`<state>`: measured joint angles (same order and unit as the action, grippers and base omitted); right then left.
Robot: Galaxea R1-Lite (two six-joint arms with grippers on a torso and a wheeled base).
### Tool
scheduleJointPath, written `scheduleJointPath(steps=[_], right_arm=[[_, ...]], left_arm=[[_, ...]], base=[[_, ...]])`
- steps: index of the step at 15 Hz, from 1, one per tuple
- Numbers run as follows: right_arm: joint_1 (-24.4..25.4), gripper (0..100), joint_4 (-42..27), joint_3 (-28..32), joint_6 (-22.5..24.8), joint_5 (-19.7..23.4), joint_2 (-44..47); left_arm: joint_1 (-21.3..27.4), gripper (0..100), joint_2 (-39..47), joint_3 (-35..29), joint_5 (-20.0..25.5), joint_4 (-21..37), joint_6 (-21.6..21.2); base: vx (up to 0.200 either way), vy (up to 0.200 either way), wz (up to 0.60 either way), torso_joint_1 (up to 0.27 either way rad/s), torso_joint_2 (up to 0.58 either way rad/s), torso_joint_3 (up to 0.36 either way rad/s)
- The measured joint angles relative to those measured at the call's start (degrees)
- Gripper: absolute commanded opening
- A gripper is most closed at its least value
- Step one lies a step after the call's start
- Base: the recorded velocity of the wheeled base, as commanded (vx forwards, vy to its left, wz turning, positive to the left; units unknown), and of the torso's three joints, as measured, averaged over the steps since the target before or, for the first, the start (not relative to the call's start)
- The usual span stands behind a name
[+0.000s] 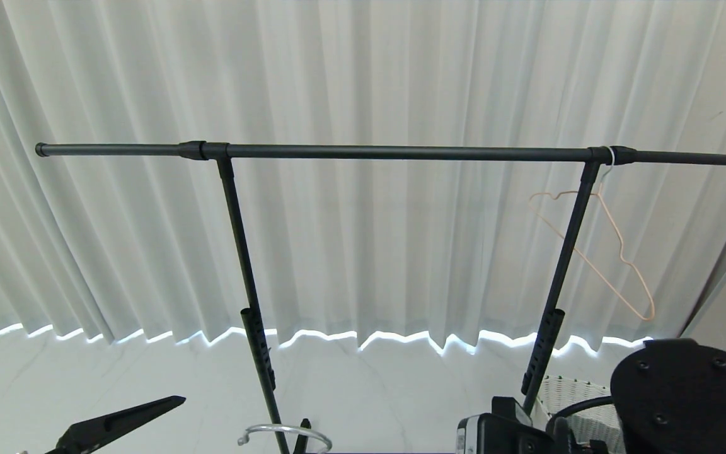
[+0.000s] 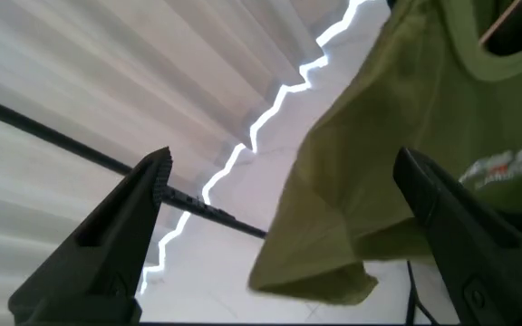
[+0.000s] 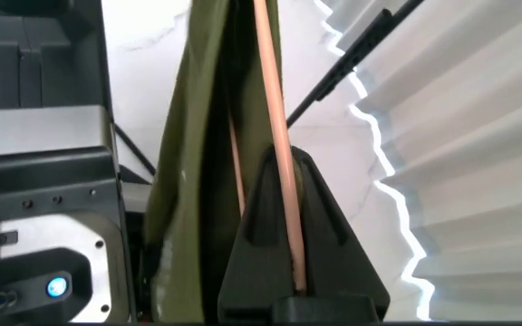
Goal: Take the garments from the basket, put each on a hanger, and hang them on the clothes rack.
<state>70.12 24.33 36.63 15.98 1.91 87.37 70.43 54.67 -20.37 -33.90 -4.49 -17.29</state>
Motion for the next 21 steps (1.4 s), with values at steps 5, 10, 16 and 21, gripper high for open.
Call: scheduleJointPath(steps=[5,10,16,21], right_arm=[[-1.11,0,0.10,-4.36,-0.11,-0.77,-5.32],[-1.77,0,0.05,-8.41,-0.02,-0.66,-11.65],[-1.49,0,0.07,-9.65,-0.02,-0.28,-16.24],[0.46,0,0.10,-8.30,-0.02,-0.41,-17.16]], left_arm=[[-3.69,100,-0.38,3.28,0.00,0.02,0.02],[-9.16,100,0.43,8.96,4.27,0.11,-0.01],[-15.97,100,7.18,5.57,8.86,-0.27,-0.17],[-21.09,100,11.14,4.97,8.89,-0.68,-0.12]], base=[[0.000,0.000,0.00,0.000,0.00,0.000],[0.000,0.000,0.00,0.000,0.00,0.000],[0.000,0.000,0.00,0.000,0.00,0.000],[0.000,0.000,0.00,0.000,0.00,0.000]])
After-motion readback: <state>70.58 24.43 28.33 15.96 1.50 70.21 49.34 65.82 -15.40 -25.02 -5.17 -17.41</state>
